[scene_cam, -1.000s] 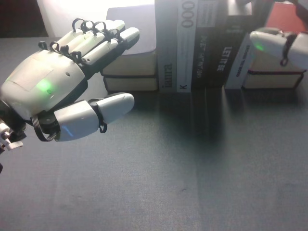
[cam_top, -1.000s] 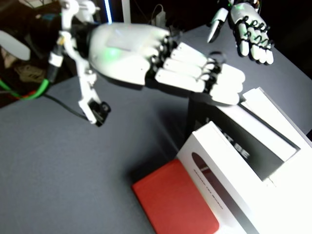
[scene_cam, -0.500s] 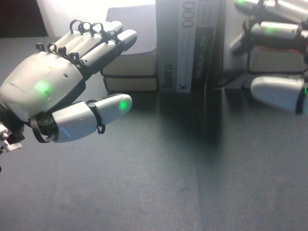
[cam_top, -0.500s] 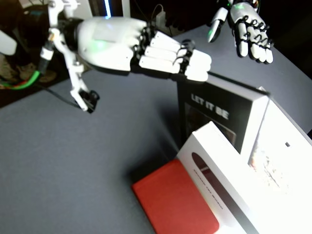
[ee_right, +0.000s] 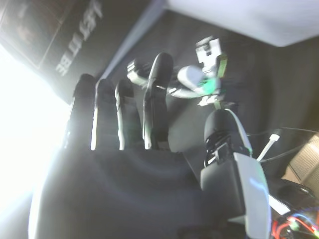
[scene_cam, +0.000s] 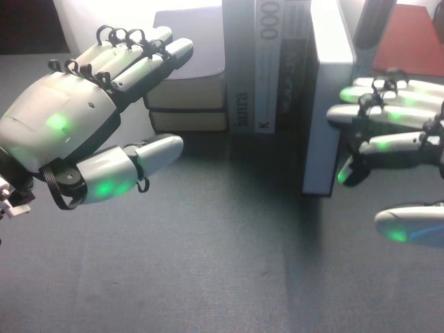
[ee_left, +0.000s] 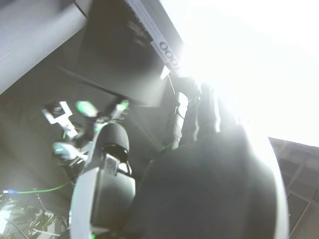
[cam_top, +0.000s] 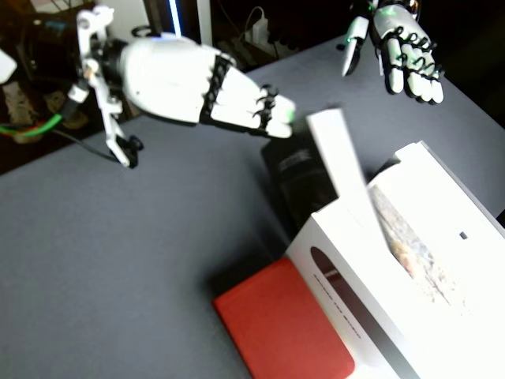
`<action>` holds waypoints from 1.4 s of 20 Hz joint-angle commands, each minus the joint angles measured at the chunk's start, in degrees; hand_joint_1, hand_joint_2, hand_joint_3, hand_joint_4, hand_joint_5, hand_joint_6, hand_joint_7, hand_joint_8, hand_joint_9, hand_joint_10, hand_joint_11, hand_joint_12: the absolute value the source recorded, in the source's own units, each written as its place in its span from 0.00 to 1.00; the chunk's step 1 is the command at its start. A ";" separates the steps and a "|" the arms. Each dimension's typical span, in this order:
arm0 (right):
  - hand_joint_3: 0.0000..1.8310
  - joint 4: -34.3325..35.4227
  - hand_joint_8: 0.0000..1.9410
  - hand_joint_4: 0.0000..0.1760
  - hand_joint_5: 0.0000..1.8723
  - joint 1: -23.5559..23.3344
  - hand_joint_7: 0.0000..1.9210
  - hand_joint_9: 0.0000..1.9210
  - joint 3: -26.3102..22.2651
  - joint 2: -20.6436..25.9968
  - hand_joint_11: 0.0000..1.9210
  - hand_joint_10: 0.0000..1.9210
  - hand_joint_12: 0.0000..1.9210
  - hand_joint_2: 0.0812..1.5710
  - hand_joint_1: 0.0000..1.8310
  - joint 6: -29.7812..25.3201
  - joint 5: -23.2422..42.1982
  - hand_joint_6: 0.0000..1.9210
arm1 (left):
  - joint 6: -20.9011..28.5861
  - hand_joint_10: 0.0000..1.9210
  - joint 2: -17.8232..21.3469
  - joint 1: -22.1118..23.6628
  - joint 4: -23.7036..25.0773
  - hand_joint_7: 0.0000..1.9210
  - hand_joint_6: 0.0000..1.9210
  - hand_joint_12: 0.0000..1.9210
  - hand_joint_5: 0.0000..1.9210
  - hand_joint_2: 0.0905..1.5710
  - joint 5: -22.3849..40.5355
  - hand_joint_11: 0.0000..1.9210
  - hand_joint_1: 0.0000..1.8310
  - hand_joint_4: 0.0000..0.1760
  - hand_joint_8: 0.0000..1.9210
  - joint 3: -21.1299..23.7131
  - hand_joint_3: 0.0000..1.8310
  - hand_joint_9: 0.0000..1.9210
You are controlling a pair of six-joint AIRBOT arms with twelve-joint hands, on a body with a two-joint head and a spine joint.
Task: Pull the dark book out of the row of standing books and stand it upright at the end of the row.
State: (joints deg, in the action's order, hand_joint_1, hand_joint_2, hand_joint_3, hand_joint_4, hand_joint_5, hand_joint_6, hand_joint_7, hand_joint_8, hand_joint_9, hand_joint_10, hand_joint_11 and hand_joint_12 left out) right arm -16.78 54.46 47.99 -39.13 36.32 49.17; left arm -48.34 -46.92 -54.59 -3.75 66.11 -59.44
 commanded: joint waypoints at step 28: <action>0.01 20.81 0.00 0.00 0.05 2.53 0.00 0.00 -0.40 2.71 0.00 0.00 0.00 0.92 0.02 13.93 30.86 0.08 | 0.02 0.00 0.94 -1.06 -1.39 0.00 0.00 0.00 0.02 0.83 12.19 0.00 0.21 0.27 0.00 1.10 0.00 0.00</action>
State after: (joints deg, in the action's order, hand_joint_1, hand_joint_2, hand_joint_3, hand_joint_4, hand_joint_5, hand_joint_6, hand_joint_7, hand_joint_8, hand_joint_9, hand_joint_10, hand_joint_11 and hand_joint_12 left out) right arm 3.01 57.39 47.40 -36.51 50.06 71.09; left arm -48.34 -46.26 -56.21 -5.32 69.82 -58.63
